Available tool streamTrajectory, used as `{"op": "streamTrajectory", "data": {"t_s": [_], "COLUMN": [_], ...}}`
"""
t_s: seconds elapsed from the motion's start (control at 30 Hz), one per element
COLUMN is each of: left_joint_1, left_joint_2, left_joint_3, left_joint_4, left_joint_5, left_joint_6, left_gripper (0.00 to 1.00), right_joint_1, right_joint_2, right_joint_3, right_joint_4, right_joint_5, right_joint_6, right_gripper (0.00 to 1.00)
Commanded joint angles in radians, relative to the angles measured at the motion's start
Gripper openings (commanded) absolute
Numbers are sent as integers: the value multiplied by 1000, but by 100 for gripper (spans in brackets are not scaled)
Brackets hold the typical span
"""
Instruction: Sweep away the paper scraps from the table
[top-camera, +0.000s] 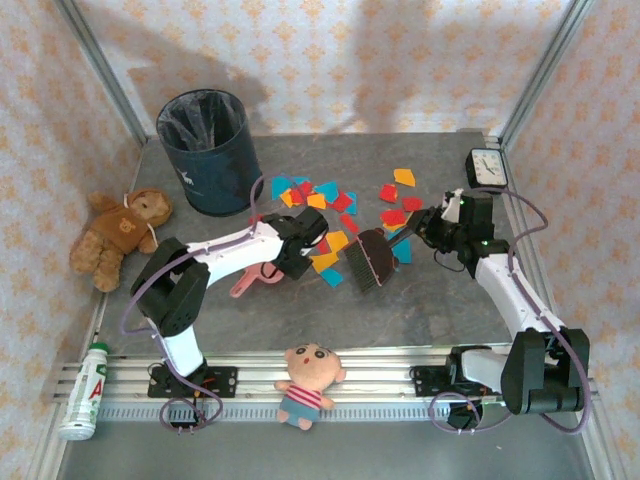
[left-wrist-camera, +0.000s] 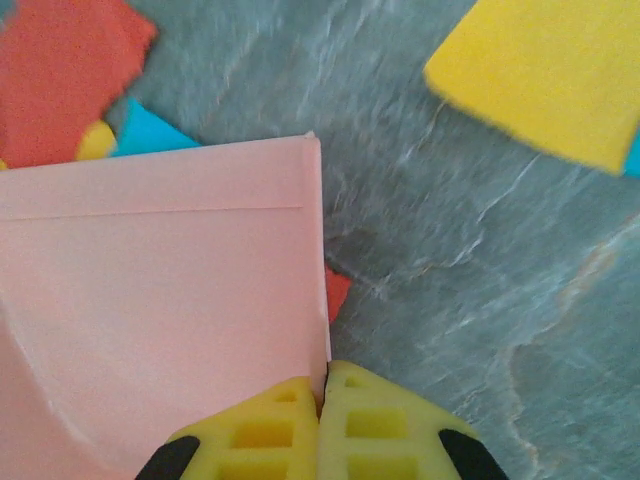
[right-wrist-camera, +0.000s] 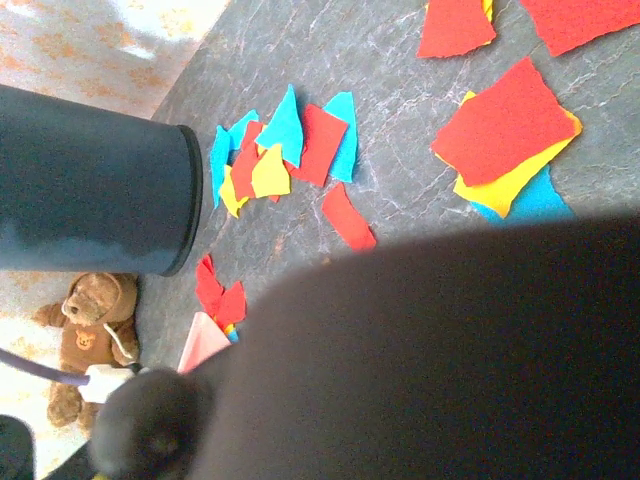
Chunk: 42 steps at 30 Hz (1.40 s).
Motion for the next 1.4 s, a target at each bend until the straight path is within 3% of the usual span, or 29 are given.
{"op": "streamTrajectory", "data": {"t_s": [0.0,0.5,0.87,1.17,1.37], "left_joint_1": [-25,-127,-147,-147,-140], "left_joint_2": [3,282,391,321,225], "left_joint_3": [77,407,497,475,427], "left_joint_4": [-43,-87,-105,-98,-67], "left_joint_5": [-50,8,63,97,144], "left_joint_6": [47,203,234,221,216], "left_gripper": [0,0,0,40,48], "right_joint_1": [-3,-184,-190,-190,-190], "right_joint_2": [-45,-158,-190,-186,-185], "right_joint_3": [21,-12,-3,0,-7], "right_joint_4": [-3,-139,-214,-211,-198], "right_joint_5": [51,70,119,107,79], "right_joint_6": [-12,-53,-95,-92,-97], "right_gripper": [0,0,0,0,0]}}
